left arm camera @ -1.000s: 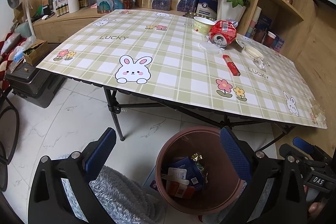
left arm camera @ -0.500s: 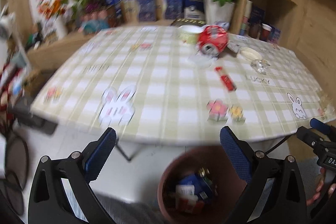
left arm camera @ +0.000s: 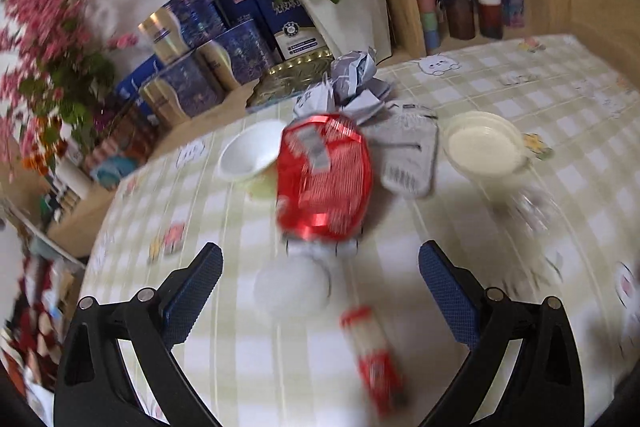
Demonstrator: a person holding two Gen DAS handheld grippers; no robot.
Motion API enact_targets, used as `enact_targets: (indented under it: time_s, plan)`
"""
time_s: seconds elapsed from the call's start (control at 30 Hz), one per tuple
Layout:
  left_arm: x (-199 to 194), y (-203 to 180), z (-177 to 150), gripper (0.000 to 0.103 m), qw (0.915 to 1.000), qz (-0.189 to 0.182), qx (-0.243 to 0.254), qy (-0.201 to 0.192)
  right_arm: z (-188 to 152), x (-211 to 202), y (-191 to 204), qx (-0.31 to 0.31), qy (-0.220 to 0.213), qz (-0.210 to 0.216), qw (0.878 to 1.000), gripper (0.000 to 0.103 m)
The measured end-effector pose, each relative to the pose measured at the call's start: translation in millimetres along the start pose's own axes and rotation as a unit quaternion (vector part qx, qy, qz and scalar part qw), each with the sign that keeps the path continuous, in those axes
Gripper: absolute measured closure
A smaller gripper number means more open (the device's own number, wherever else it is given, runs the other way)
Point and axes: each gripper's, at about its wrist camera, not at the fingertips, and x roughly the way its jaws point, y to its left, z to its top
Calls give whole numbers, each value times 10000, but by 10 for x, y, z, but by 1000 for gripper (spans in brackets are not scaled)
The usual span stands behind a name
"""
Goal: Collect trash
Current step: 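Reach the left tool to the crushed red Coca-Cola can and grasp it, then grasp the clear plastic wrapper with the right tool while the left tool holds the can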
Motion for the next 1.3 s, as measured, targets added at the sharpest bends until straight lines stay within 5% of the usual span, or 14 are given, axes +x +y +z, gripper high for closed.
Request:
enact_targets:
  time_s: [0.2,0.27,0.3,0.33,0.37,0.57,0.73,0.83,0.97,1.13,1.3]
  plan:
    - [565,-197,240,26,9951,570,617,521,121,106,-142,61,33,39,10000,6]
    - [632,-165,239,50,9946,533,611,647,144,116,-164,26,22,31,10000,6]
    - [642,-139,233,52,9949,451,583,687,149,120,-177,21,20,24,10000,6]
    - [624,-106,232,70,9952,422,581,663,149,120,-185,24,22,18,10000,6]
    - [605,-79,234,73,9953,334,598,685,151,126,-196,36,29,16,10000,6]
    - [258,330,163,74,9958,-718,-69,561,148,158,-171,62,62,44,10000,6]
    - [29,985,-130,74,9641,-1962,-1661,668,148,187,-45,6,107,137,9998,6]
    - [-124,1200,-345,74,9541,-2124,-2023,602,179,241,31,-64,150,187,9997,6]
    - [-289,1380,-505,74,9503,-2172,-2179,469,287,414,16,140,340,334,9988,6]
    - [-541,1534,-695,74,9488,-2149,-2299,272,494,662,44,-195,323,-9,9993,6]
    - [-681,1626,-825,74,9479,-2153,-2339,185,768,984,62,-260,449,-10,9987,25]
